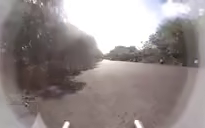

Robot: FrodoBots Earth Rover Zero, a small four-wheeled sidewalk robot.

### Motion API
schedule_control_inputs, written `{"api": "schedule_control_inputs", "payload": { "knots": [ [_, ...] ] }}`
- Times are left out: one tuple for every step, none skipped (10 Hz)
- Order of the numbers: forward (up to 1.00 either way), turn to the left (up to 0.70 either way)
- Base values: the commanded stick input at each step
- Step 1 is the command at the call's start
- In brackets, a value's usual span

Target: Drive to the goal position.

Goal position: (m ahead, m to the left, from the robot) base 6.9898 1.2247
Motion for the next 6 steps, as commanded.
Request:
{"api": "schedule_control_inputs", "payload": {
  "knots": [
    [0.7, 0.0],
    [0.7, 0.0],
    [0.7, 0.0],
    [0.7, 0.0],
    [0.7, 0.0],
    [0.7, 0.0]
  ]
}}
